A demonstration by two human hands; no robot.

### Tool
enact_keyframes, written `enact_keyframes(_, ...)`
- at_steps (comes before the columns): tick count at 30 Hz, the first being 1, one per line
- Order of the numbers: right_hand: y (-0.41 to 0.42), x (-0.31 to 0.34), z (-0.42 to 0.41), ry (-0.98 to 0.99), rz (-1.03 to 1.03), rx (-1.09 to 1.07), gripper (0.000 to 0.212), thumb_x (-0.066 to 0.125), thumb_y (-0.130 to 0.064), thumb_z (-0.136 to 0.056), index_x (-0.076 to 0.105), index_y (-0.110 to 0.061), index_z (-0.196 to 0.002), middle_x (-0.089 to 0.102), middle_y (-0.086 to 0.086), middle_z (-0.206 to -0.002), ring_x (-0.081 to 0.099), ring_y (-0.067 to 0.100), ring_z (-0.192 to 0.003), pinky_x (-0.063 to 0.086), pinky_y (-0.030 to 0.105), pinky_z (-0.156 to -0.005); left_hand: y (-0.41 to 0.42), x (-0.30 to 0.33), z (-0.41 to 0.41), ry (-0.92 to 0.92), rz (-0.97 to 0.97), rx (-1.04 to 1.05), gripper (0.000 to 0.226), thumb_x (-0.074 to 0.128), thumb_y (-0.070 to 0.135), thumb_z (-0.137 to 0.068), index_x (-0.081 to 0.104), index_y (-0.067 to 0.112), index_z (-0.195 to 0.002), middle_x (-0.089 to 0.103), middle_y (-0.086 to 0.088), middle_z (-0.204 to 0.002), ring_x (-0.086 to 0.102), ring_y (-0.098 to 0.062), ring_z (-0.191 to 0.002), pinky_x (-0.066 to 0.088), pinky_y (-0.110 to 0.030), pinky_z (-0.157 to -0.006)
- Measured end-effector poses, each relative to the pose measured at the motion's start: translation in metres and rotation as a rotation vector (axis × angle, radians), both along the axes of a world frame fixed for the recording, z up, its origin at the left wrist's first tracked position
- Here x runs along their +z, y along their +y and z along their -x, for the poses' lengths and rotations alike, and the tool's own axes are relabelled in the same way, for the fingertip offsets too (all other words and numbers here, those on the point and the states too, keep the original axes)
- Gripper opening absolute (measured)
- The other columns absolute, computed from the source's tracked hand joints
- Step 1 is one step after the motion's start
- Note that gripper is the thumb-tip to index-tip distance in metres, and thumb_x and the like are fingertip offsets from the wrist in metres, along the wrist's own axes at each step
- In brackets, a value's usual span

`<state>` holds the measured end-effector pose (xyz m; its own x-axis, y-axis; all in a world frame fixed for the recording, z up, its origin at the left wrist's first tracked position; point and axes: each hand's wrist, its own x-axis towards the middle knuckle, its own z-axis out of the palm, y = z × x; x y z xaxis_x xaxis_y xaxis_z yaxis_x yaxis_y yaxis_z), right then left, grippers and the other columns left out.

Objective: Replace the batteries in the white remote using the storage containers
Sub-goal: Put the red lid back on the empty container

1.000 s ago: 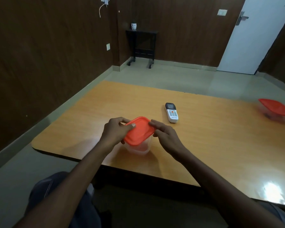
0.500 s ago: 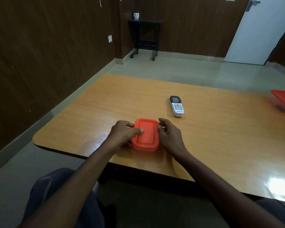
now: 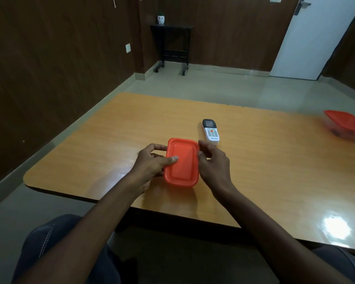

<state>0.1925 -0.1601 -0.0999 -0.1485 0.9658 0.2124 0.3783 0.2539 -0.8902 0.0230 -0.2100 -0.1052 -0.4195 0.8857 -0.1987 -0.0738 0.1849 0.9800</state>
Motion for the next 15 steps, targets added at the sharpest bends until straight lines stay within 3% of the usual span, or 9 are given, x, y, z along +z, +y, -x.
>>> enact_keyframes(3,0.004,0.001,-0.006,0.122,0.011,0.016,0.040,0.059,-0.011,-0.099,0.059,-0.017,-0.138,0.066,-0.005,-0.121,0.063,0.010,-0.109,0.057,0.036,-0.095,0.004,0.002,-0.003,-0.021,-0.048,-0.004,0.040,0.083,0.006,-0.079,0.062,0.008,-0.113,0.063,-0.005,-0.071,0.064,-0.015,-0.053,0.054,-0.029,-0.052)
enact_keyframes(7,0.006,0.009,-0.013,0.183,0.030,0.045,0.032,0.047,-0.034,-0.106,0.060,-0.021,-0.132,0.064,-0.001,-0.120,0.064,0.014,-0.104,0.061,0.035,-0.079,0.010,0.006,-0.008,-0.058,-0.138,-0.044,0.039,0.081,0.011,-0.082,0.062,0.007,-0.116,0.064,-0.005,-0.081,0.065,-0.028,-0.082,0.053,-0.044,-0.075)
enact_keyframes(10,0.004,0.014,-0.016,0.126,-0.043,0.117,0.037,0.032,-0.044,-0.107,0.058,-0.021,-0.118,0.066,0.000,-0.100,0.068,0.014,-0.086,0.061,0.032,-0.068,0.010,0.012,-0.020,-0.099,-0.196,-0.119,0.032,0.078,0.013,-0.084,0.061,0.009,-0.111,0.061,-0.005,-0.090,0.064,-0.027,-0.092,0.051,-0.047,-0.081)
enact_keyframes(13,0.001,0.013,-0.017,0.150,-0.084,0.133,0.029,0.029,-0.039,-0.108,0.052,-0.023,-0.112,0.066,0.003,-0.087,0.066,0.014,-0.070,0.058,0.031,-0.059,0.008,0.014,-0.032,-0.102,-0.246,-0.149,0.036,0.077,0.027,-0.078,0.058,0.014,-0.106,0.061,-0.003,-0.099,0.063,-0.023,-0.093,0.051,-0.041,-0.077)
enact_keyframes(15,-0.001,0.009,-0.015,0.089,-0.199,0.088,0.025,0.029,-0.037,-0.108,0.050,-0.024,-0.106,0.063,0.007,-0.078,0.063,0.018,-0.062,0.052,0.033,-0.052,0.006,0.016,-0.042,-0.116,-0.279,-0.118,0.045,0.077,0.046,-0.080,0.059,0.021,-0.113,0.066,-0.002,-0.105,0.066,-0.020,-0.095,0.055,-0.040,-0.076)
